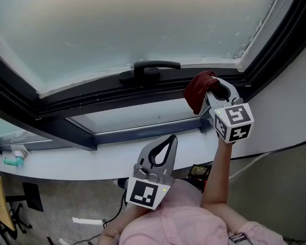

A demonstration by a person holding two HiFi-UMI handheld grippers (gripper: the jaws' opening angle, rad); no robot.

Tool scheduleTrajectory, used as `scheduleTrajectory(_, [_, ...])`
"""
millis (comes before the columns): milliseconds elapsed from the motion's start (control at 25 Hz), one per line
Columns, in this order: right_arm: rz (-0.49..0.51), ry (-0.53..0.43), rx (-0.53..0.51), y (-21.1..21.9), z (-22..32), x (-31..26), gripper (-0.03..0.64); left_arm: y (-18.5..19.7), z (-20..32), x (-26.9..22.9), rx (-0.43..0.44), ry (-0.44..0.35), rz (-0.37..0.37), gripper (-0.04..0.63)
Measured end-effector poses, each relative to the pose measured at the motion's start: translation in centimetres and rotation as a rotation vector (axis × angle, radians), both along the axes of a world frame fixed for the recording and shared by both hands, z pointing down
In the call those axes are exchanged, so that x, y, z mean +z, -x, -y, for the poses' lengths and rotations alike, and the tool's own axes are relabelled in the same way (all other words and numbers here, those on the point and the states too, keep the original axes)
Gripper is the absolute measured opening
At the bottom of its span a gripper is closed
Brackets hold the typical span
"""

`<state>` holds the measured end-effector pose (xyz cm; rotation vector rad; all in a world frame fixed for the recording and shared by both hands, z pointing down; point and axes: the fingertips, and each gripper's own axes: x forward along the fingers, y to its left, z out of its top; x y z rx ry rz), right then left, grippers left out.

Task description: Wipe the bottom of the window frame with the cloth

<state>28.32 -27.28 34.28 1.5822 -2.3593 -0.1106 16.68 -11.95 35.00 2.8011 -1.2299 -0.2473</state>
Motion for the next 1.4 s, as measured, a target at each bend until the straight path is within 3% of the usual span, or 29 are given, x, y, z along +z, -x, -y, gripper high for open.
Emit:
scheduleTrajectory(520, [0.019, -0.002, 0.046, -2.6, 0.3, 0.0, 0.067, -1.1, 0.6, 0.3, 0.026, 0.008, 0.009, -0.006])
scheduleTrajectory(1400, [0.051, -0.01, 0.137, -6.5, 0.6, 0.0, 0.066, 0.1, 0.7, 0.1, -0.019, 0.002, 0.005, -0.006])
